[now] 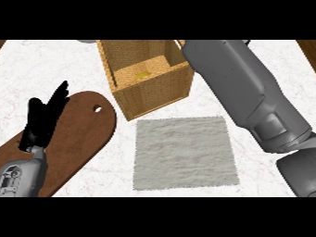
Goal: Pick the lemon from the placemat and place it in the basket
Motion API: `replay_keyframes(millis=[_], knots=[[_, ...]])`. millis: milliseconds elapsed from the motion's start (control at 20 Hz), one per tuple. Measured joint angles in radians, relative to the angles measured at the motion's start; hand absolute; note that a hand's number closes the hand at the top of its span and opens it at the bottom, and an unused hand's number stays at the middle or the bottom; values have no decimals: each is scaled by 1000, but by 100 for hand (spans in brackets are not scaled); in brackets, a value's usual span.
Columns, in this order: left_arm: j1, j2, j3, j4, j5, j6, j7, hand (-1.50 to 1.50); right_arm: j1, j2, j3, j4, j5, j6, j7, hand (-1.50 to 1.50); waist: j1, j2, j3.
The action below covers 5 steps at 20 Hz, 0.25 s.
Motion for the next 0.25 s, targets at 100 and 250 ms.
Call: replay_keyframes(millis=[100,250], knots=[[8,-6,-4,-21,-3,7,17,0,57,-48,-18,-60,-19,21,-2,-150,-7,-3,0],[13,-3,1,-27,-2,8,27,0,145,-127,-34,-174,-43,71,0,-150,-19,-6,0]])
